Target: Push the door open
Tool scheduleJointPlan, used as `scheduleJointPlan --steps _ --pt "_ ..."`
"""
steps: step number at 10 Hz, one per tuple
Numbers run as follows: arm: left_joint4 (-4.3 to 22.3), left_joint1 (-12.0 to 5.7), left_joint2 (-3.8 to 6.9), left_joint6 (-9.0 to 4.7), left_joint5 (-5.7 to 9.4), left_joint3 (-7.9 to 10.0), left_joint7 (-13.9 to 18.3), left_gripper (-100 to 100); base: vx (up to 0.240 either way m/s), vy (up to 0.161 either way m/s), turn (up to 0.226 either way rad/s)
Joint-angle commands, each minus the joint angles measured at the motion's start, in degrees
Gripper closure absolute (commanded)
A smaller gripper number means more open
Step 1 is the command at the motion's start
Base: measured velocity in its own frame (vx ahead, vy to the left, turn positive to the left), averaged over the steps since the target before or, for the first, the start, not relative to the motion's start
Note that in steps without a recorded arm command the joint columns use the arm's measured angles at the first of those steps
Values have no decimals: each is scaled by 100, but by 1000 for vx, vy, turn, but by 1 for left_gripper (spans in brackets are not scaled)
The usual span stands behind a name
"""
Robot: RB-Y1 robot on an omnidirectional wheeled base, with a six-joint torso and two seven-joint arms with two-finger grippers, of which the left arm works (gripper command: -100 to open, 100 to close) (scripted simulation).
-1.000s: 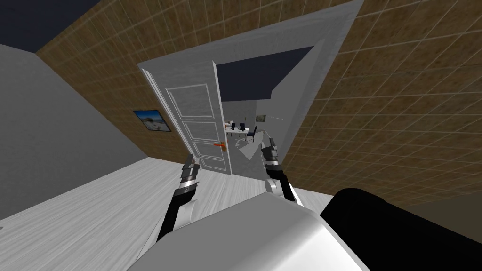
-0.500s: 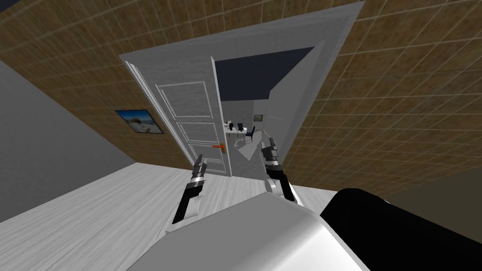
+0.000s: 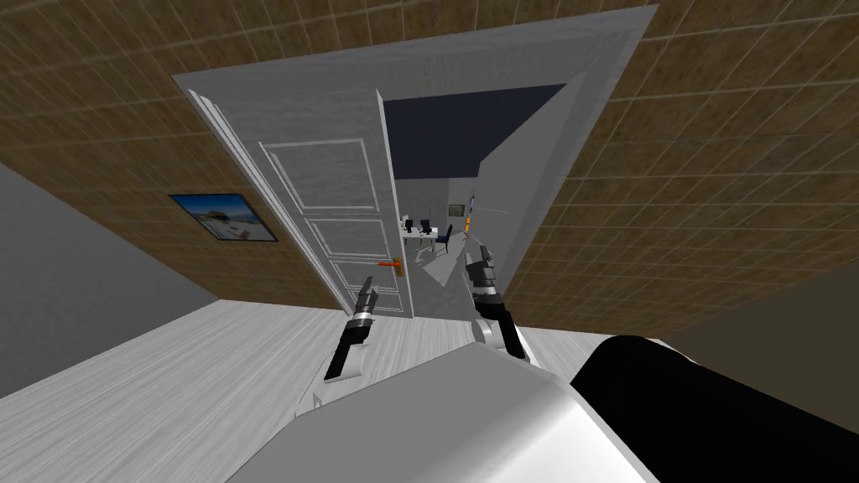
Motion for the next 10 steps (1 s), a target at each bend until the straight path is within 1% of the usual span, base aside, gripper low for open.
scheduleJointPlan --steps 1,5,6,9,10 --pt "226 -109 5 60 -2 -67 43 -100 37 66 -52" --pt "857 -458 47 298 4 -266 195 -100 72 99 -101" --pt "869 -458 47 298 4 -266 195 -100 49 74 -27" --pt "1267 -674 72 446 7 -389 289 -100 39 82 -67" --pt "1478 -789 84 524 9 -455 339 -100 72 148 -102"
